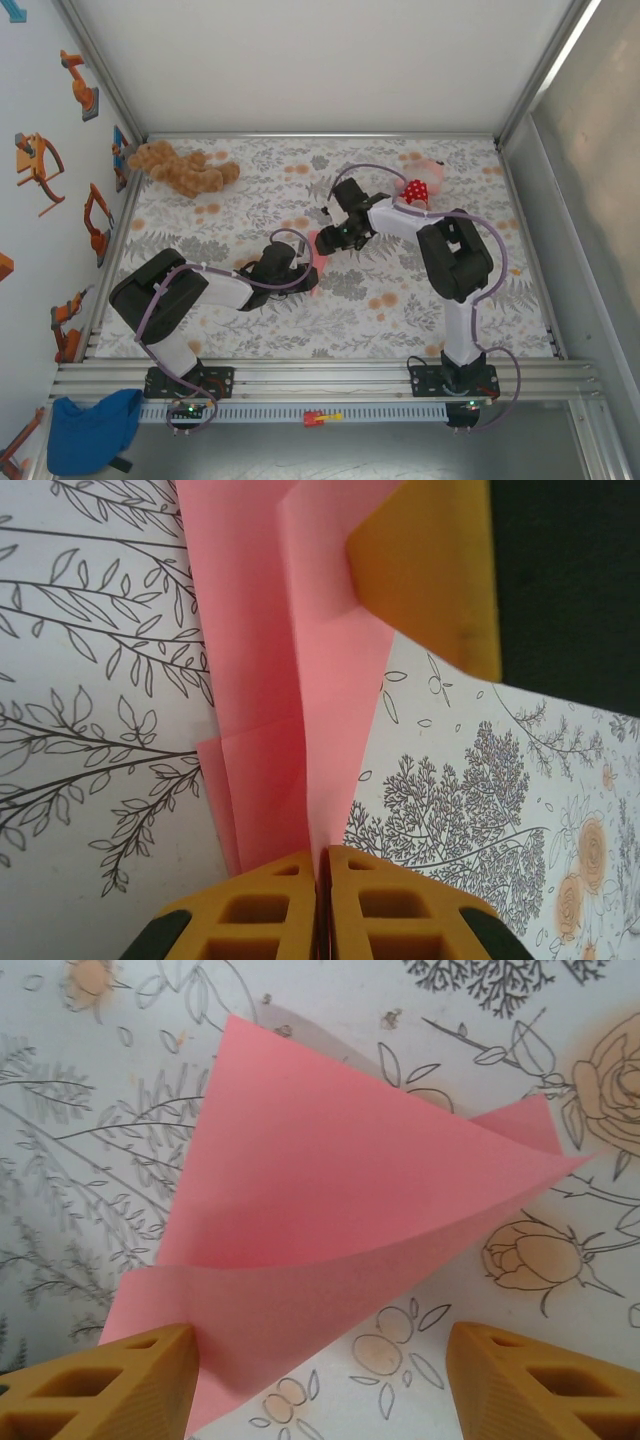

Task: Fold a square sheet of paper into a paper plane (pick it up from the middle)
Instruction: Fold the wing for the fifth time at the center of the table.

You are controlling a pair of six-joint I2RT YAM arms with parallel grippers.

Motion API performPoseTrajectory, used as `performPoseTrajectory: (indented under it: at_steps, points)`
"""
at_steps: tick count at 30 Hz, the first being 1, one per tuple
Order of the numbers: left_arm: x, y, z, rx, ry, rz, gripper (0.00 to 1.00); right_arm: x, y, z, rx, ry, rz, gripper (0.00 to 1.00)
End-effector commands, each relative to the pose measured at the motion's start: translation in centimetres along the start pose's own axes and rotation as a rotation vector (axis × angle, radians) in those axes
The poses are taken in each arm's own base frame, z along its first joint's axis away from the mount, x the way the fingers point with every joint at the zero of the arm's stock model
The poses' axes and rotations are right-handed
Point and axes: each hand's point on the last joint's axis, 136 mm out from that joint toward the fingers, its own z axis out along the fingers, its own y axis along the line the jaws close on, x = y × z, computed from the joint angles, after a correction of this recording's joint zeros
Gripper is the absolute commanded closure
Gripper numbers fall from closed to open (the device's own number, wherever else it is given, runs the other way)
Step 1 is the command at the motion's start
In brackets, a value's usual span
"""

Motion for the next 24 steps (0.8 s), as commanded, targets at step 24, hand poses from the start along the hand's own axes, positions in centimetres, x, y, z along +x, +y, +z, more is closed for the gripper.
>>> performPoseTrajectory:
  at_steps: [24]
  points:
    - [0.5,0.2,-3.0,-0.083,-0.008,-0.162,0.75,3.5,-3.0,4.9,0.214,0.160,0.082,0.33]
